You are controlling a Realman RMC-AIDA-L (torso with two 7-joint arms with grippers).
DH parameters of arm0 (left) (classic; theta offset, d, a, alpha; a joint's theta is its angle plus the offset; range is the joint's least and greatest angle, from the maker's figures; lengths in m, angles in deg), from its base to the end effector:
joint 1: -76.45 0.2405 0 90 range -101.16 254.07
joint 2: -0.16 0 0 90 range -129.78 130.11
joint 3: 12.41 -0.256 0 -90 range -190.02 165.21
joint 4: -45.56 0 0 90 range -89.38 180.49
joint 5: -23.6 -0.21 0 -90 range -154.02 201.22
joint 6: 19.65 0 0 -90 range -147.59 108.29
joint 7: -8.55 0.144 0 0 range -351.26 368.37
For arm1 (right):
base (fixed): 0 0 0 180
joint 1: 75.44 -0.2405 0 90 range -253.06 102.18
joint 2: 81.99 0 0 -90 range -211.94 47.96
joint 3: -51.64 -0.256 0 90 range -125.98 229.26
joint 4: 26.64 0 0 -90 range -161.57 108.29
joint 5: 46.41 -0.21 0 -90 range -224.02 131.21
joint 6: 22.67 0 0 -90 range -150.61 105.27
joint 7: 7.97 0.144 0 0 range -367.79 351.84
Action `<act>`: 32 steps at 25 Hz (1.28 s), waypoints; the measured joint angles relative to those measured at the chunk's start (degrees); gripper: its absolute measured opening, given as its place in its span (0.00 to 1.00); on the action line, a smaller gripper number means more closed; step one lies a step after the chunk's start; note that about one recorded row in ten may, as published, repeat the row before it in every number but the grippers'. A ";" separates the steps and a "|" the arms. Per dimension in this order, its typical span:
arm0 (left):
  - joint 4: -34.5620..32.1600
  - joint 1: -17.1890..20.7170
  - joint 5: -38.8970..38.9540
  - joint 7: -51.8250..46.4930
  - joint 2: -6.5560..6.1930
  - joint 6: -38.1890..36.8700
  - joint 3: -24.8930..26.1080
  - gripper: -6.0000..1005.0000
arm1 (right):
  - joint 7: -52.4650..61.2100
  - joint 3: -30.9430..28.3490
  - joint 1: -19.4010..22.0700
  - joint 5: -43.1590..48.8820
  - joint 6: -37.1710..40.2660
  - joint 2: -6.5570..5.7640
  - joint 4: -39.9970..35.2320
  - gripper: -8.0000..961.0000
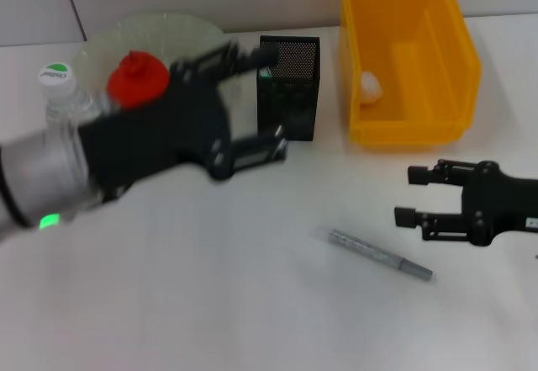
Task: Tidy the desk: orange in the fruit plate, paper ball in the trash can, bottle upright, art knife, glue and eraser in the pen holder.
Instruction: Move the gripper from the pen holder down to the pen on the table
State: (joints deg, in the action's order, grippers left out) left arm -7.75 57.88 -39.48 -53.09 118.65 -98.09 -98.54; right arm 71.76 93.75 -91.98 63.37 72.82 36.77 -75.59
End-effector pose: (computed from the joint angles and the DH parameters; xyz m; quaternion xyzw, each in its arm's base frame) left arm -0.1641 0.3058 -0.0219 -0.9023 0.0006 -0.4054 0.1468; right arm 0.3015 0.2752 0.0340 -0.9298 0.2285 0.2393 0.1614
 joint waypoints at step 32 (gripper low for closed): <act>34.03 1.85 -0.48 20.62 -0.54 -3.29 1.06 0.77 | 60.58 35.66 -25.12 41.76 15.24 0.56 -36.84 0.79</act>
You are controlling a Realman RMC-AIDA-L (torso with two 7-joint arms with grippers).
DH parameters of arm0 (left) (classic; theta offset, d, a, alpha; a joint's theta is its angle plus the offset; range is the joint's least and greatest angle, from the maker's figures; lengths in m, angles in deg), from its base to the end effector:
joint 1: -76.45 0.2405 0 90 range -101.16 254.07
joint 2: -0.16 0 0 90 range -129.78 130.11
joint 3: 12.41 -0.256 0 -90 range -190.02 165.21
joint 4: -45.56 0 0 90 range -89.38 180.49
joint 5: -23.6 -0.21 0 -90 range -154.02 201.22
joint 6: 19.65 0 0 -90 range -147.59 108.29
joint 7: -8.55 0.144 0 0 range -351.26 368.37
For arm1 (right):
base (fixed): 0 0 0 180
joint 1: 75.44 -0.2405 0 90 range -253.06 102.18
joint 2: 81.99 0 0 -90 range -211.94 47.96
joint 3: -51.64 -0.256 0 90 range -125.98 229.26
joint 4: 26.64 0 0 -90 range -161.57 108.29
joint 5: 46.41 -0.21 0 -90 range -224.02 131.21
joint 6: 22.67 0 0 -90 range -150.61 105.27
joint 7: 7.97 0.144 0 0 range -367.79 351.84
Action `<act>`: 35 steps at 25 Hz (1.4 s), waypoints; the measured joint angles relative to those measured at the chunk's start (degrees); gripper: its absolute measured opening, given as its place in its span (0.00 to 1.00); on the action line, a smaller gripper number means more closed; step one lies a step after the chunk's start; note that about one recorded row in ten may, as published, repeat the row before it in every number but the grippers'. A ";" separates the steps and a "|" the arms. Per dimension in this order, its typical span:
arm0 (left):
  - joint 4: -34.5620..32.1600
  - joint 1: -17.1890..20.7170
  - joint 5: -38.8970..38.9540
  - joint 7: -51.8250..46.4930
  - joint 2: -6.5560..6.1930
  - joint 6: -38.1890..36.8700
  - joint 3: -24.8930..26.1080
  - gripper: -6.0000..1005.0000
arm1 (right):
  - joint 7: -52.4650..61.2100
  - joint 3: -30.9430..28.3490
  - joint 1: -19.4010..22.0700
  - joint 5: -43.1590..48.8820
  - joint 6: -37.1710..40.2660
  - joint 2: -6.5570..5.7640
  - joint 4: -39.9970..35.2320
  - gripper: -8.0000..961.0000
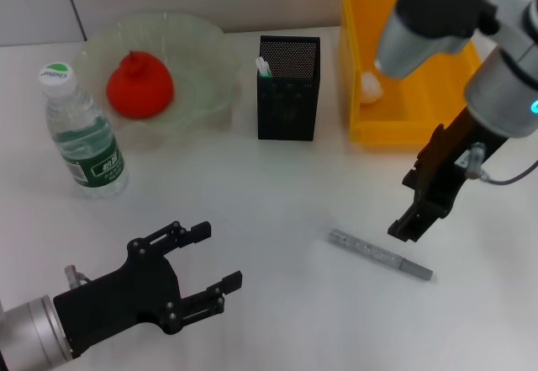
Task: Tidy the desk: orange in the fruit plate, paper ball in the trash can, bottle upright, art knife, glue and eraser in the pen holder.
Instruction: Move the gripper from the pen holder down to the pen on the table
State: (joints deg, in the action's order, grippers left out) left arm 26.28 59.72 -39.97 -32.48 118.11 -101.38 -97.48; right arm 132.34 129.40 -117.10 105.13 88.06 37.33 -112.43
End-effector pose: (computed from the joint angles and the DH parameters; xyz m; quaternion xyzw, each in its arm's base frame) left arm -0.2891 0.2399 -0.0737 -0.9245 -0.1238 -0.3160 0.1733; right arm 0.1335 0.3331 0.0246 -0.9349 0.2199 -0.2624 0.0931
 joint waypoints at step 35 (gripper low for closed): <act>0.12 -0.32 0.02 -0.28 0.09 0.05 0.00 0.77 | 8.81 18.19 2.20 -0.49 -20.81 0.48 12.60 0.48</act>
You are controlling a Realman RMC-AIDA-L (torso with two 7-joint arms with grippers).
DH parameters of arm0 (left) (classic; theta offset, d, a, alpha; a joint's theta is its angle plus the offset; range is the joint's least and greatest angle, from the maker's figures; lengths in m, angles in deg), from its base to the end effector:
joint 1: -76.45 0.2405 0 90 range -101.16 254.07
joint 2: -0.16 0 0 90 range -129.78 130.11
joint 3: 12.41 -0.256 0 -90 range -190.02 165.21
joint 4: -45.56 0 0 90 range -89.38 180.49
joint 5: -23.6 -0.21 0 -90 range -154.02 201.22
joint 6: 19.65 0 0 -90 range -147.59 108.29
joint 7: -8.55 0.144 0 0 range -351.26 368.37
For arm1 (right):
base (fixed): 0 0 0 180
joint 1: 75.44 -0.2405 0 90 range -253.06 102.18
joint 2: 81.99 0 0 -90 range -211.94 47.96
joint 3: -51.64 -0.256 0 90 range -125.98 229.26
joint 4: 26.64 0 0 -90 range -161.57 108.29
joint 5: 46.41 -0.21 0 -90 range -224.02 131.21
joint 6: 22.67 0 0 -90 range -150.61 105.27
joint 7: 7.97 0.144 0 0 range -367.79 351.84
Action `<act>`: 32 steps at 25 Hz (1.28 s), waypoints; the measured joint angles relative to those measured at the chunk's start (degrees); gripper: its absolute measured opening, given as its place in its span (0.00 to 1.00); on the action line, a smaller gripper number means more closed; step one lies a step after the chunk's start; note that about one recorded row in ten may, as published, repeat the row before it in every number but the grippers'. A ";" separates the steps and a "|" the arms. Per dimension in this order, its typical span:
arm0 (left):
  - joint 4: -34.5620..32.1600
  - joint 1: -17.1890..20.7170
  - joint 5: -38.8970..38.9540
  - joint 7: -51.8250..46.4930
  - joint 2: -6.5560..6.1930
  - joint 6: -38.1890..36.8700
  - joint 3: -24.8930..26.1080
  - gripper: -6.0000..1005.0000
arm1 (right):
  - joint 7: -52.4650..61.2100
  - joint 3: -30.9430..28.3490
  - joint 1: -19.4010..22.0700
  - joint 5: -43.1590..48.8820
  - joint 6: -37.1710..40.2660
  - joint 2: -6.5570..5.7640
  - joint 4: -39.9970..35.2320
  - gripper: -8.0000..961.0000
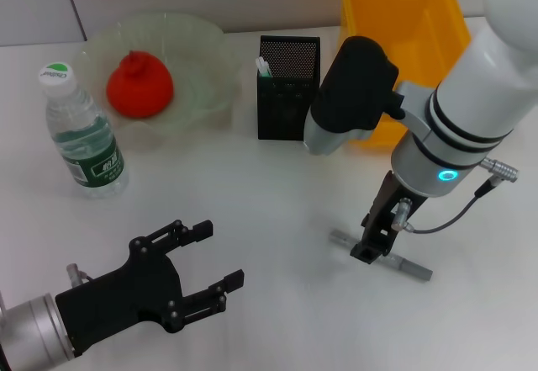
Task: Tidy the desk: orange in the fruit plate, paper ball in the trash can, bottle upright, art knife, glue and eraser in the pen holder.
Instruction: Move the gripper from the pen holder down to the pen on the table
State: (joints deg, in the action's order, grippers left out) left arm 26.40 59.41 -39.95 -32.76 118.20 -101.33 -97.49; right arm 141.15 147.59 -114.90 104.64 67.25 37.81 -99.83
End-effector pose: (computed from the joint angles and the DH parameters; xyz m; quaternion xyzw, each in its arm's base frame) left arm -0.2877 0.2411 -0.0745 -0.9244 -0.1250 -0.3170 0.1715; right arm 0.1603 0.3349 -0.0519 -0.9243 0.2268 -0.2840 0.1164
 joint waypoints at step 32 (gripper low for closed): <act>0.00 -0.27 0.00 -0.09 -0.10 -0.45 -0.45 0.77 | -0.10 1.51 -0.84 -1.13 -3.51 -0.01 4.55 0.28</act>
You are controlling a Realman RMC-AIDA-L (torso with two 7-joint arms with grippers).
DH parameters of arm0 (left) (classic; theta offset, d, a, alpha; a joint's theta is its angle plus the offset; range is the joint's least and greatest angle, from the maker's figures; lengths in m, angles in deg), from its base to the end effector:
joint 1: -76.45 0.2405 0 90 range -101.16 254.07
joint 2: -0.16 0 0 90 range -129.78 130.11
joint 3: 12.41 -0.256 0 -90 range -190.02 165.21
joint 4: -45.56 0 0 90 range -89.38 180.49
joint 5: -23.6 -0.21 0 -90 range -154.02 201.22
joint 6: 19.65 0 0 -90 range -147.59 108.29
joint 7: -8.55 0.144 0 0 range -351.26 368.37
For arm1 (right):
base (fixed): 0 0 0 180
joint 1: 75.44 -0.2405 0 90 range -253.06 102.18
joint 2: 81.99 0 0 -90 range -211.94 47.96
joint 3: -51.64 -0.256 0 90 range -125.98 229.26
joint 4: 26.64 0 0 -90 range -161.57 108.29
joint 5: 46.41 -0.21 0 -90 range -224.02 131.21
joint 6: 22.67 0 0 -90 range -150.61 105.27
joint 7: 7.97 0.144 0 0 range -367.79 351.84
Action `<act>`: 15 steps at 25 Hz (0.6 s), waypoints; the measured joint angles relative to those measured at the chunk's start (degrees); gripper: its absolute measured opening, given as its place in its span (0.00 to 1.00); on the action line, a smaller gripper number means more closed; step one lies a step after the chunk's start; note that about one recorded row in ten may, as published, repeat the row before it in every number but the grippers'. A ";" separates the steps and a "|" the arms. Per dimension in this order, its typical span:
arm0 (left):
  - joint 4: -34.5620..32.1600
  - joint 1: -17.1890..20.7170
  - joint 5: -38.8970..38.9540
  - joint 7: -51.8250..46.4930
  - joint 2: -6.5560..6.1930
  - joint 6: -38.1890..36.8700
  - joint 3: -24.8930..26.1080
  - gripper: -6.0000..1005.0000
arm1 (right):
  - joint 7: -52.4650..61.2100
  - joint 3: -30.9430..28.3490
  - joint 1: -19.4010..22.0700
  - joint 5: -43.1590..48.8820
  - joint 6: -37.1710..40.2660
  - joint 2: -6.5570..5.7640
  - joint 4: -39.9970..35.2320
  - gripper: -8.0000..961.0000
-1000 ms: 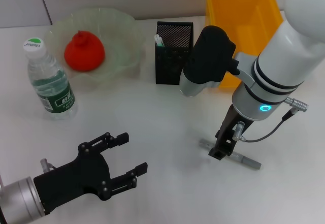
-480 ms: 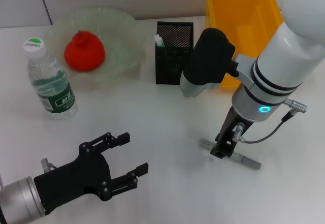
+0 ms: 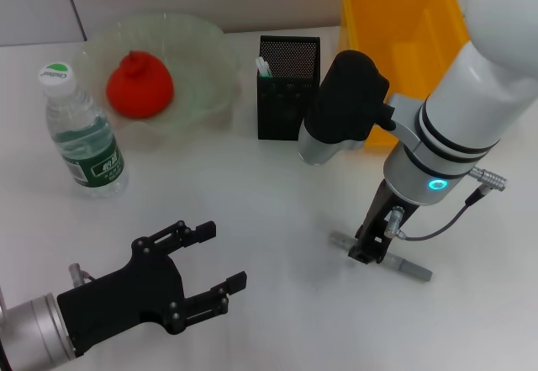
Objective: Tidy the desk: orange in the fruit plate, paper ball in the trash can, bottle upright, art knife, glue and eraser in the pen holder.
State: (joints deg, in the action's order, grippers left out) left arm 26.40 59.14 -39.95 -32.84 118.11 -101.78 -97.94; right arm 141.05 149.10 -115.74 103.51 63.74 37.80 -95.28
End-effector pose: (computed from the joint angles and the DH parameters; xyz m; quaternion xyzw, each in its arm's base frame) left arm -0.2859 0.2409 -0.0746 -0.9254 -0.1211 -0.3189 0.1653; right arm 0.1683 0.3368 -0.0637 -0.9235 0.2309 -0.2855 0.1105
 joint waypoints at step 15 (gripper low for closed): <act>-0.33 0.00 0.00 0.00 0.00 -0.32 0.28 0.77 | -0.60 -0.60 -0.90 -0.95 0.40 -0.13 1.81 0.12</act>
State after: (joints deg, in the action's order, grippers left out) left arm 26.07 59.14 -39.94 -32.84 118.11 -102.09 -97.66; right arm 140.46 148.50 -116.64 102.57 64.14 37.67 -93.46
